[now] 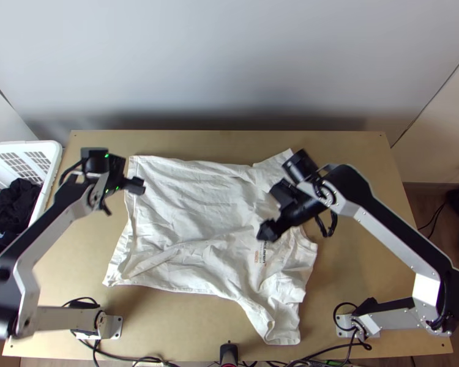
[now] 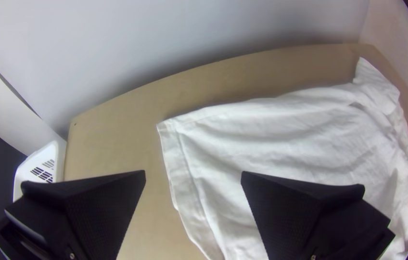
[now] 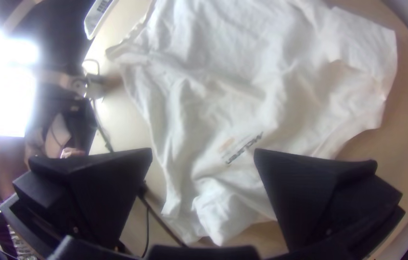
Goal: Fold the t-shirt
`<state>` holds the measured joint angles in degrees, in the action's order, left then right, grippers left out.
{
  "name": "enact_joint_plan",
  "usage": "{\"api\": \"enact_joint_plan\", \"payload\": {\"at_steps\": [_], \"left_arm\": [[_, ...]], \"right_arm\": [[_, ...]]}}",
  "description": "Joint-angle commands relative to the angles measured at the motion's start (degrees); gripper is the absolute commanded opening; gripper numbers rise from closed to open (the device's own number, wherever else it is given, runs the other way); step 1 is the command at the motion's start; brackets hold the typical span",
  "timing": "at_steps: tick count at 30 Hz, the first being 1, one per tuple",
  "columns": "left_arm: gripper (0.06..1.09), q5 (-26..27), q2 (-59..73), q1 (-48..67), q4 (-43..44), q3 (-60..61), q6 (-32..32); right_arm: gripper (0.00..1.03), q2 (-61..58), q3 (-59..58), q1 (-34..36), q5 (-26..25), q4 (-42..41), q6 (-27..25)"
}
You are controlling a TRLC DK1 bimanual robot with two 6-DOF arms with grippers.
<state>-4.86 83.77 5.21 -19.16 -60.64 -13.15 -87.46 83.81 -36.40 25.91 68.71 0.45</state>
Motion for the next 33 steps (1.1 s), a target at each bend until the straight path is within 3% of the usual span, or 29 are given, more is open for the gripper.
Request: {"api": "enact_joint_plan", "payload": {"at_steps": [1, 14, 24, 33], "left_arm": [[1.03, -0.5, 13.53, -0.12, 5.97, -8.44, 1.28], [1.03, -2.26, 30.67, -4.86, 7.12, -22.68, 1.9], [1.03, -2.08, 37.26, -4.77, -5.54, -32.79, 4.36], [1.03, -2.08, 38.66, -4.77, -10.2, -35.95, 5.5]], "right_arm": [[0.98, -0.61, 0.48, 6.52, -6.49, -9.82, 0.52], [0.98, 1.15, -3.21, 10.12, -7.1, -10.08, 0.61], [0.98, 0.71, -3.65, 10.21, -7.1, -10.08, 0.52], [0.98, 0.71, -4.27, 10.21, -7.1, -10.08, 0.52]]}}
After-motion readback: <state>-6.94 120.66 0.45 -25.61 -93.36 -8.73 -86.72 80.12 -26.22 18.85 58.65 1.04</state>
